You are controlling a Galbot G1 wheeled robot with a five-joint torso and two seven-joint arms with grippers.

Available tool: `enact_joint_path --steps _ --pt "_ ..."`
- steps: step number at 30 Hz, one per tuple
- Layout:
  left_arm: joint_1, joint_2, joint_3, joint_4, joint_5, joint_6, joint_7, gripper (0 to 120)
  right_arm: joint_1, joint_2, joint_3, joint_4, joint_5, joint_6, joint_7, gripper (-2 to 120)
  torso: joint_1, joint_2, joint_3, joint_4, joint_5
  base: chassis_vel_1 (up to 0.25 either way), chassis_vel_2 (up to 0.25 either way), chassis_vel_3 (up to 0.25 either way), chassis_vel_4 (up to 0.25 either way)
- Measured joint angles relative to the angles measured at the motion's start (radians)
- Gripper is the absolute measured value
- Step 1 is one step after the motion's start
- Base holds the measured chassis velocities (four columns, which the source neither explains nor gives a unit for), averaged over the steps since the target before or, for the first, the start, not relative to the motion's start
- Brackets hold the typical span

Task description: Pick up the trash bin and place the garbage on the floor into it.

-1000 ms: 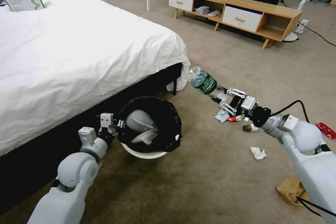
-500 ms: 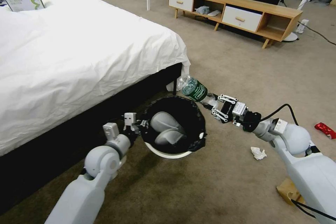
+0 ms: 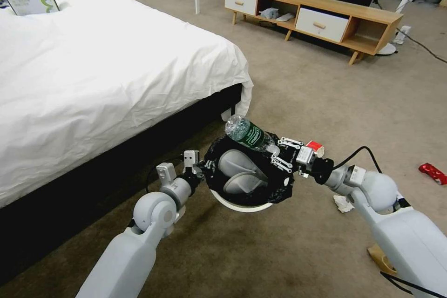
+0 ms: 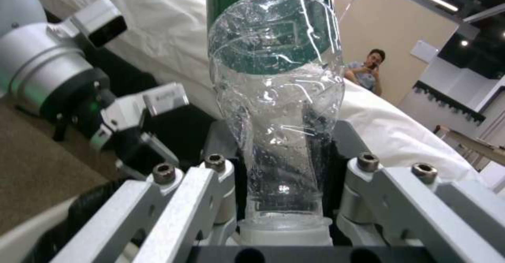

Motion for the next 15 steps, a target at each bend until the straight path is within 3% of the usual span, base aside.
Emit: enact_joint_path --steps 6,15 --pt "-0.050 -0.047 0.035 0.058 -0.007 -0.001 -0.016 2 0.006 0.003 -0.007 -0.006 -0.002 0.000 0.000 24 0.000 0.000 0.000 -0.0003 -0.0001 0.000 0.000 0.000 0.000" --pt "-0.060 -0.048 0.041 0.066 -0.006 -0.004 -0.017 2 0.004 0.007 -0.010 -0.008 -0.006 0.000 0.004 24 0.000 0.000 0.000 -0.0001 -0.0001 0.000 0.000 0.000 0.000"
